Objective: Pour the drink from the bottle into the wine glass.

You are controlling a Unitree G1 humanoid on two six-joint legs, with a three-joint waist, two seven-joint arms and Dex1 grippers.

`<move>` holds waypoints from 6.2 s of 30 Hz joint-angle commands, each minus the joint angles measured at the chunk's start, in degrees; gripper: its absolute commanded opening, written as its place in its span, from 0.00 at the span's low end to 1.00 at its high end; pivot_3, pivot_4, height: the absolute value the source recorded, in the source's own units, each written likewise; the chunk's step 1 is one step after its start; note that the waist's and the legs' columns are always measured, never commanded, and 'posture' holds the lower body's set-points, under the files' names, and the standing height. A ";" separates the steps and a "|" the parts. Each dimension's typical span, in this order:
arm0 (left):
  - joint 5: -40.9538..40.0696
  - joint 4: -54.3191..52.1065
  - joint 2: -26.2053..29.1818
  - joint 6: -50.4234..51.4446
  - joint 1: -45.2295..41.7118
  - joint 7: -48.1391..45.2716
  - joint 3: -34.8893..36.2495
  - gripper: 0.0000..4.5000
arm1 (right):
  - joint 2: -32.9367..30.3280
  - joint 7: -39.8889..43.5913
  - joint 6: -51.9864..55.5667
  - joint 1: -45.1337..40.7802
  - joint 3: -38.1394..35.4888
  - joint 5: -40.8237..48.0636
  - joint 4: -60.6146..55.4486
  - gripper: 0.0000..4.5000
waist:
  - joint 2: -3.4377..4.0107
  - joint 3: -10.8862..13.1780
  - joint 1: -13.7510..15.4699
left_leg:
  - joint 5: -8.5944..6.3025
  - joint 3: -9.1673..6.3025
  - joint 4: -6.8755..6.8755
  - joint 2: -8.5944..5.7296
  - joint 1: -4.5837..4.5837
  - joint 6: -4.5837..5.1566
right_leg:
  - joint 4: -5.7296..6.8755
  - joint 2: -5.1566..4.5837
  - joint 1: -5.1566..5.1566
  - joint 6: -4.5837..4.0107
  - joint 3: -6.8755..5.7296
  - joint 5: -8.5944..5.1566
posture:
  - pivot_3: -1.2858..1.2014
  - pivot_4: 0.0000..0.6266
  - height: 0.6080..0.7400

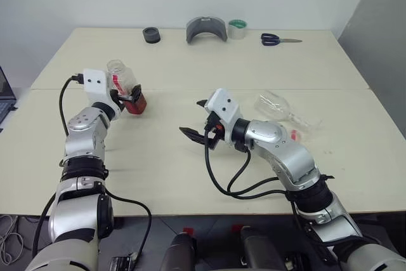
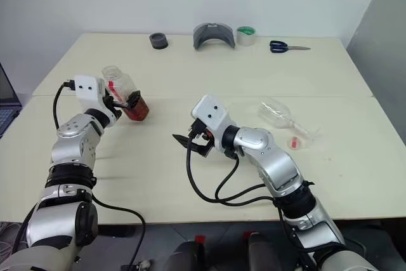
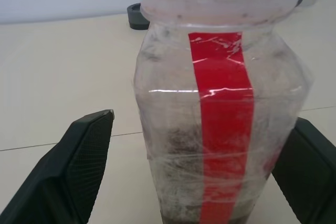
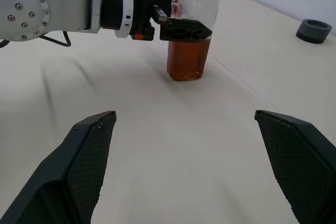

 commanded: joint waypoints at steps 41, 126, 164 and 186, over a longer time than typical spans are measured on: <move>-1.00 -41.44 -6.93 -2.82 26.40 -15.43 -17.50 0.99 | -34.10 -5.14 18.12 7.57 -7.41 -12.97 -12.80 1.00 | 0.00 -0.01 1.24 | -0.02 0.12 -0.08 0.04 0.08 0.03 | -0.11 0.05 0.14 0.02 0.04 0.00 | 0.52 0.24 1.00; -15.43 -44.41 5.33 20.20 22.78 -31.70 -7.66 1.00 | 20.55 -15.40 -35.31 2.86 -12.46 -6.15 36.75 0.06 | 0.08 0.04 -0.33 | -0.01 0.13 -0.13 0.08 0.09 0.02 | -0.03 0.07 0.02 0.02 0.12 0.02 | 0.52 0.24 1.00; -15.80 -49.13 10.23 19.74 29.06 -27.80 -0.92 1.00 | 17.73 -7.87 -54.95 -9.42 -12.20 -8.26 58.03 0.06 | 0.05 0.04 -0.39 | -0.01 0.21 -0.43 0.12 0.40 0.01 | -0.07 0.07 0.14 -0.01 0.20 0.00 | 0.52 0.24 1.00; -20.78 -55.13 11.88 23.95 26.00 -25.28 2.30 1.00 | 18.47 -4.34 -58.78 -11.23 -16.12 -7.43 68.19 0.14 | 0.05 0.03 -0.48 | 0.04 0.26 -0.72 0.12 0.55 -0.06 | -0.07 0.08 0.14 -0.03 0.23 0.00 | 0.52 0.24 1.00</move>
